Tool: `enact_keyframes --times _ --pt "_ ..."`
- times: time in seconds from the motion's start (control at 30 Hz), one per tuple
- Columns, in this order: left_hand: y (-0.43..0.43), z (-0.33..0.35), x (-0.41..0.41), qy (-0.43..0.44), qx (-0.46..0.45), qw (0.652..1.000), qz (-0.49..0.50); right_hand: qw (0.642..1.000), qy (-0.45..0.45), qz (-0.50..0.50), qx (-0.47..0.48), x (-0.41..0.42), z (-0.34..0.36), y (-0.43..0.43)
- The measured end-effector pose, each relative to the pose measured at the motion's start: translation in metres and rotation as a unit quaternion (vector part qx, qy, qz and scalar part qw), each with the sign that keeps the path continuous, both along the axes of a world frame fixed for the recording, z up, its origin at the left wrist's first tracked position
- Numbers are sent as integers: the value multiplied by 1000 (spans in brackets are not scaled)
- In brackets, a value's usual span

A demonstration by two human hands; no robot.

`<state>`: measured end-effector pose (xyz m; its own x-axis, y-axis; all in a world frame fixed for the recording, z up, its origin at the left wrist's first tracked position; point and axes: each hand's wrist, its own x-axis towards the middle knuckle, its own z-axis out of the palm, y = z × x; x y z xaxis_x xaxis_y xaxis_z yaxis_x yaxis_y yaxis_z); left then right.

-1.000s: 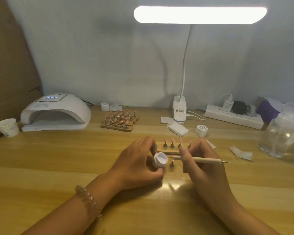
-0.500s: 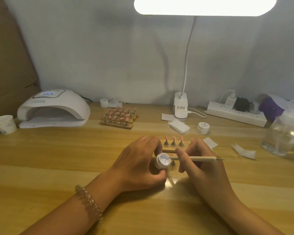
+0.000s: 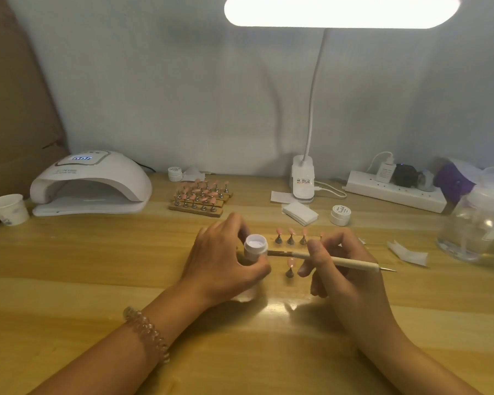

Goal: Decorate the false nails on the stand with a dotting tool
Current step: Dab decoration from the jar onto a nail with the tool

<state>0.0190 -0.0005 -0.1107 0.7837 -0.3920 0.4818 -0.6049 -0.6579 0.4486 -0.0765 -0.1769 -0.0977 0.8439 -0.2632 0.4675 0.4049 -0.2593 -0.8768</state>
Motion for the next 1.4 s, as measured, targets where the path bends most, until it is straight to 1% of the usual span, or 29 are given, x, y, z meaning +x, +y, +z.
enact_keyframes --times 0.13,0.2,0.33,0.43,0.47,0.53,0.57,0.6,0.63,0.73,0.77,0.83,1.03,1.4 --pt "5 -2 13 34 -29 992 117 997 35 -2 70 0 2 -4" --pt "8 -4 18 54 -22 987 152 992 61 3 106 2 2 -7" --pt "8 -8 20 90 22 982 164 982 99 13 157 5 1 -10" --pt "6 -6 18 94 35 981 166 981 102 8 166 4 3 -10" --pt "6 -4 16 82 37 982 167 980 100 6 169 4 3 -10" --pt "3 1 7 -2 29 990 141 979 102 1 178 4 4 -10" --pt "0 4 1 -51 23 992 109 978 104 0 182 4 5 -10" --pt "-4 8 -7 -76 20 994 77 977 107 0 186 4 5 -10" --pt "-9 10 -14 -66 24 996 48 975 110 -2 192 5 5 -9" --pt "-23 6 -28 48 38 998 -12 971 118 -8 206 5 5 -10" --pt "-25 4 -28 73 36 996 -22 972 122 -10 203 5 4 -10" --pt "-27 1 -28 99 21 994 -36 972 128 -20 194 6 3 -10" --pt "-27 -1 -25 121 -13 988 -100 975 149 -29 165 8 2 -9" --pt "-24 -2 -23 125 -30 983 -133 978 154 -29 136 7 1 -6"
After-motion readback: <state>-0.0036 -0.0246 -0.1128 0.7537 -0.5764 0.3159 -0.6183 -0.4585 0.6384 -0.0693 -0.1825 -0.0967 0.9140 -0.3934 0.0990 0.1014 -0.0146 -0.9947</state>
